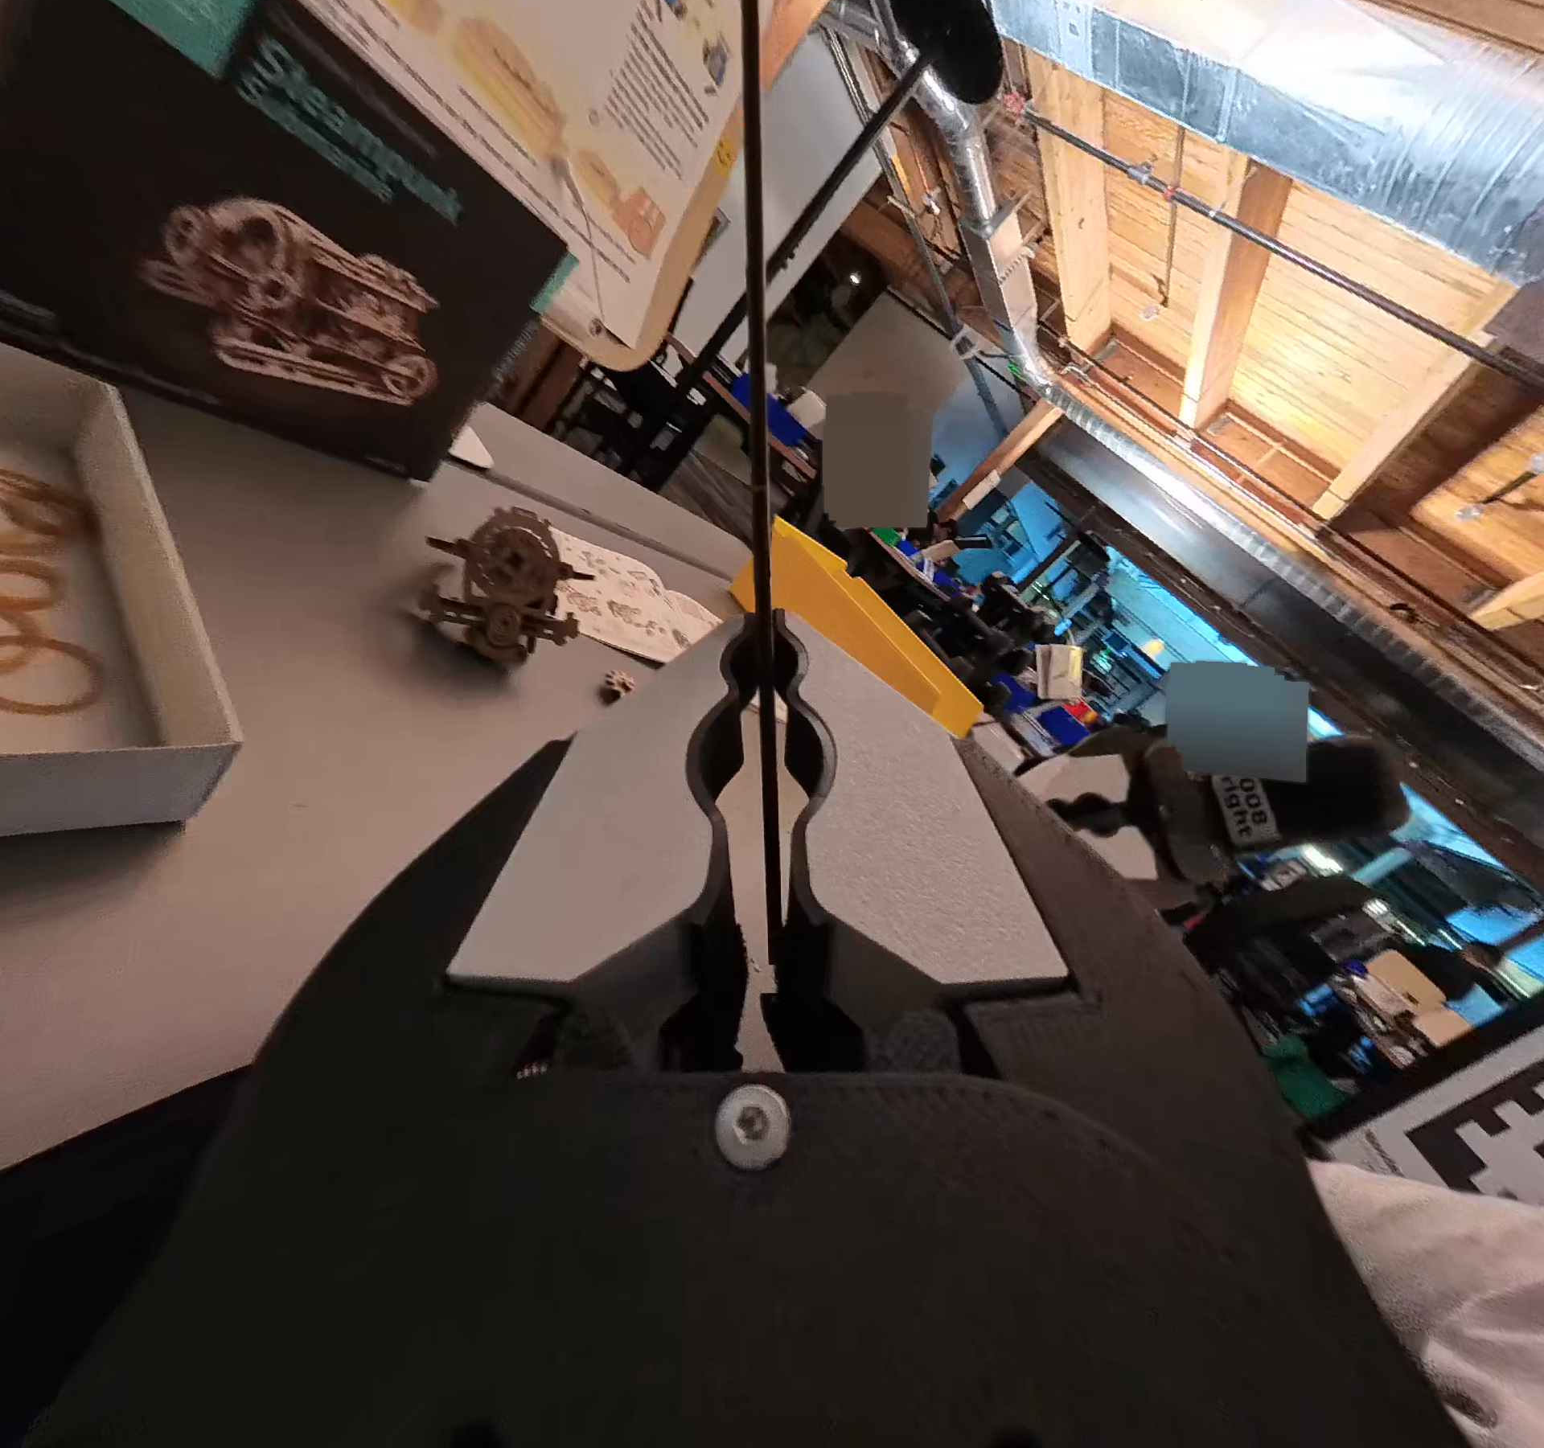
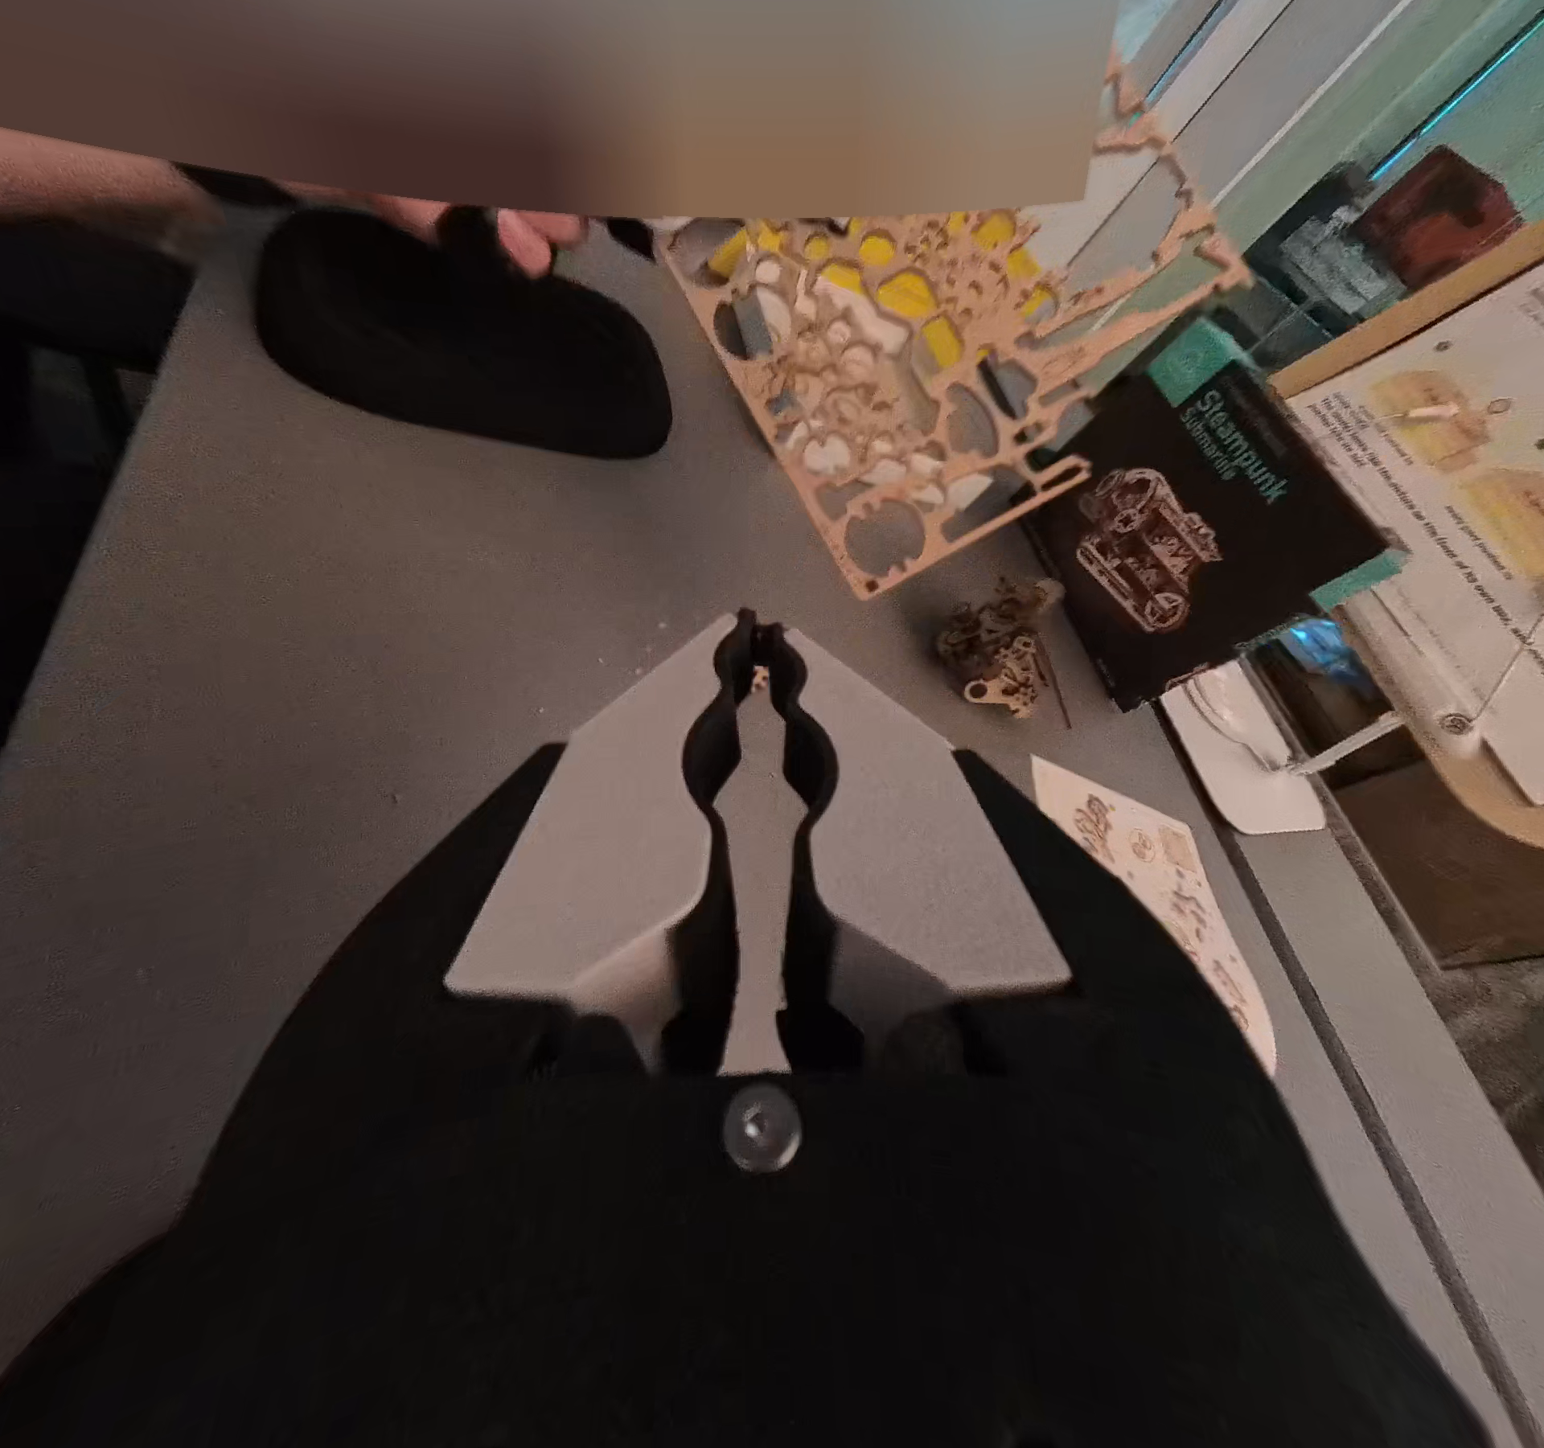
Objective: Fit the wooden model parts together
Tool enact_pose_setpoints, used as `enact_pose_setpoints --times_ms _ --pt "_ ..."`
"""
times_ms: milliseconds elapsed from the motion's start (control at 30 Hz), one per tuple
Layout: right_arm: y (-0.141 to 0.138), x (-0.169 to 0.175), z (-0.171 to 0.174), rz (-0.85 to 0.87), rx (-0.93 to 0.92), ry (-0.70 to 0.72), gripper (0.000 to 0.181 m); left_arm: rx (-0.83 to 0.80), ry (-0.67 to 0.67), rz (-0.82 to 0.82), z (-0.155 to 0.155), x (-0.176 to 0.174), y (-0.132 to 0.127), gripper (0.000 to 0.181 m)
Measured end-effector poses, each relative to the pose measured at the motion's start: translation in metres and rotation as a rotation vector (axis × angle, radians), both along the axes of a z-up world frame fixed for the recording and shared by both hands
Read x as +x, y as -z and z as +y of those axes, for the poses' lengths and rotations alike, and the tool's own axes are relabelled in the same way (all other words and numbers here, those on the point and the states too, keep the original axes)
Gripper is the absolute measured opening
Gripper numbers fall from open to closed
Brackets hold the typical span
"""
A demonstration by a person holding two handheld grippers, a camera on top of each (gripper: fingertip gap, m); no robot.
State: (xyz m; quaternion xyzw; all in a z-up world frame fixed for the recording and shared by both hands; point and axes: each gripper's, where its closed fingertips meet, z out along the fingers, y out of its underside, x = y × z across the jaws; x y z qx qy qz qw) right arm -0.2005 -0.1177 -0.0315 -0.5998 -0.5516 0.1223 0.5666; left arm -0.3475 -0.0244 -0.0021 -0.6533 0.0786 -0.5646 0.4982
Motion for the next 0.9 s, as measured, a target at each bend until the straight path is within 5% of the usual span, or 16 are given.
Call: enact_pose_setpoints --times_ms 133,467,733,900 --pt "0.038 -0.019 0.025 -0.204 0.018 0.008 0.0 -0.005 -0.025 -0.02 0.0 -0.013 -0.002 0.0" --pt "0.056 -0.03 0.032 -0.358 0.033 -0.041 0.0 -0.028 0.015 -0.038 -0.003 -0.006 0.006 0.0" --pt "0.062 0.009 0.043 -0.542 0.133 0.107 0.0 -0.05 0.032 -0.051 0.0 -0.004 0.013 0.0" --pt "0.061 0.034 0.04 -0.509 0.099 0.148 0.0 -0.059 0.059 -0.046 0.0 0.002 0.015 0.0"
